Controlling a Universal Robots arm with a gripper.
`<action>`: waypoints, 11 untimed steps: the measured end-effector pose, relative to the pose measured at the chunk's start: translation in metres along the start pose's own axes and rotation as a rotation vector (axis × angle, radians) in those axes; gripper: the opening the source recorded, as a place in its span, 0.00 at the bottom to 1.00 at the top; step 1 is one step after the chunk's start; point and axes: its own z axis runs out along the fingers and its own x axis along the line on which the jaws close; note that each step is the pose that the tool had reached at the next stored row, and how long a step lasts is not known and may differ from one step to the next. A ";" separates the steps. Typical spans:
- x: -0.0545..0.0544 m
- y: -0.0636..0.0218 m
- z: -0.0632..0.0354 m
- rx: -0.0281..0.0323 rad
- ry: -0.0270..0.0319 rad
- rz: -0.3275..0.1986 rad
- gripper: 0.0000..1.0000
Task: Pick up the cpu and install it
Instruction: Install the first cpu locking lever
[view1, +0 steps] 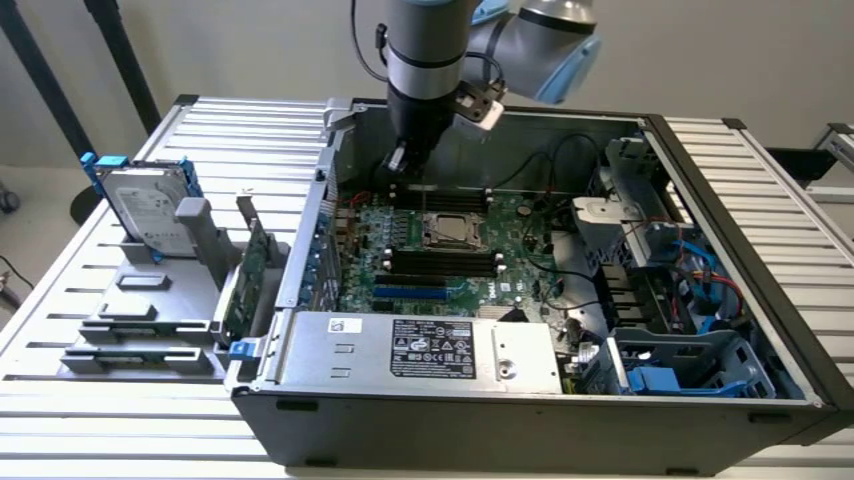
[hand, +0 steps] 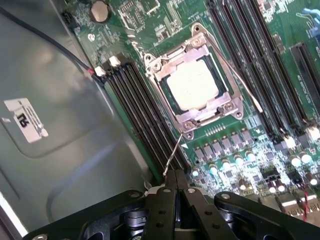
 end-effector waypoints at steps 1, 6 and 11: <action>0.001 0.0021 -0.0001 -0.0006 0.0003 0.000 0.11; 0.007 0.0129 -0.0003 -0.0032 0.0018 -0.001 0.11; 0.009 0.0172 0.0021 -0.0069 0.0034 -0.002 0.11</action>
